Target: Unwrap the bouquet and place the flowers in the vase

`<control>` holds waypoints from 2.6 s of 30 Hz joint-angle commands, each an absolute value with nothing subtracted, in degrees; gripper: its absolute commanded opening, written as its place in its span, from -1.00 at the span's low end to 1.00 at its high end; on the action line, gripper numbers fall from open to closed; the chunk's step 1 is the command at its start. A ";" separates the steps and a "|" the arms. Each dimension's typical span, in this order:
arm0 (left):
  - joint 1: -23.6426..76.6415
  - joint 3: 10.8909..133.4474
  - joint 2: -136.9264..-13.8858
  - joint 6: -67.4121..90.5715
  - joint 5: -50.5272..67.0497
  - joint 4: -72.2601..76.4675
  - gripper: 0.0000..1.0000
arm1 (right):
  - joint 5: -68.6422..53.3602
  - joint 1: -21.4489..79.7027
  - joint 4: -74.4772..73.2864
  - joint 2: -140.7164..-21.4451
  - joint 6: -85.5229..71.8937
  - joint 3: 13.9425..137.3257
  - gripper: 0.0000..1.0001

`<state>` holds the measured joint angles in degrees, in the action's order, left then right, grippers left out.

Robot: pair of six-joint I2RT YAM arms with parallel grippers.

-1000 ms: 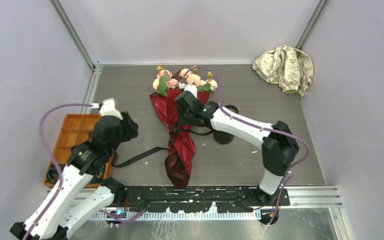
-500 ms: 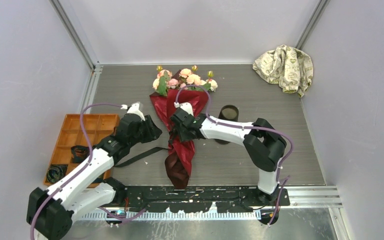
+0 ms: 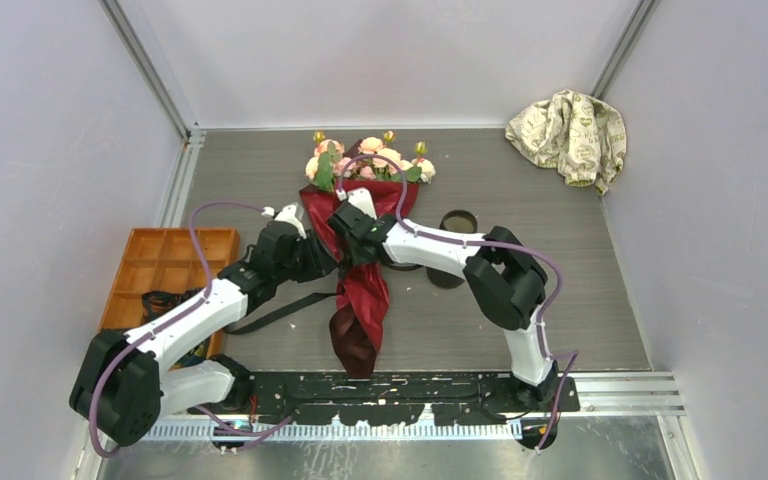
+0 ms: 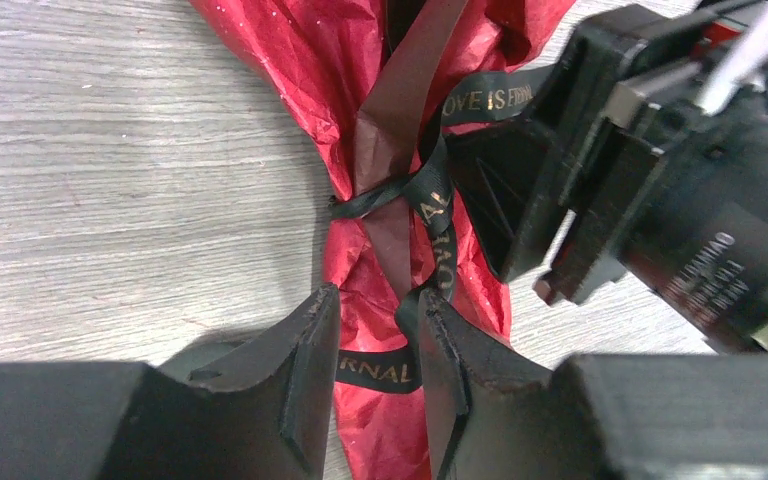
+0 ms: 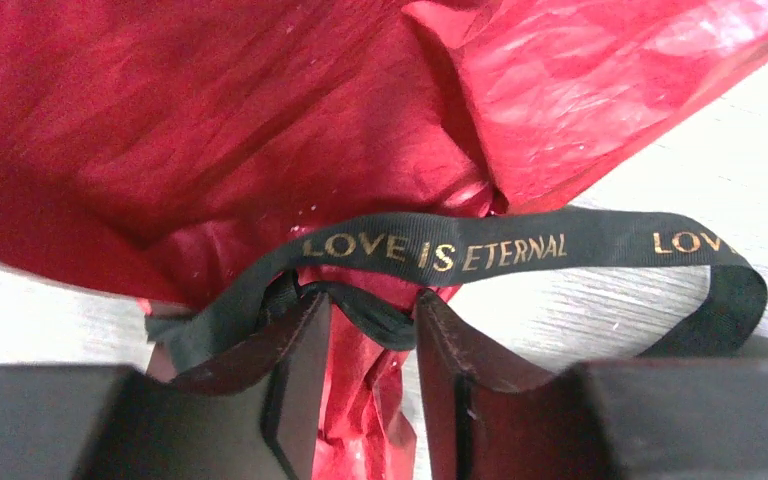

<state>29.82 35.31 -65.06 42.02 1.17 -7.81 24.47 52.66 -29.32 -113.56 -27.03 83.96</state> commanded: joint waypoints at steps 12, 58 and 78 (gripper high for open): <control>29.56 36.41 -71.24 40.15 1.31 -1.21 -0.26 | 30.45 51.06 -28.08 -106.50 -26.45 82.62 -0.88; 29.85 41.66 -84.61 44.28 14.47 10.67 -0.21 | 17.36 50.03 -23.79 -106.53 -30.41 83.83 -0.89; 24.14 49.89 -99.74 48.60 9.04 4.19 -0.78 | 29.14 49.65 -31.46 -94.69 -27.88 83.29 -0.83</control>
<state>26.30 48.51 -100.01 49.19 12.40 6.33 23.53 49.65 -31.22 -101.01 -28.60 83.18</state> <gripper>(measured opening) 0.118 0.087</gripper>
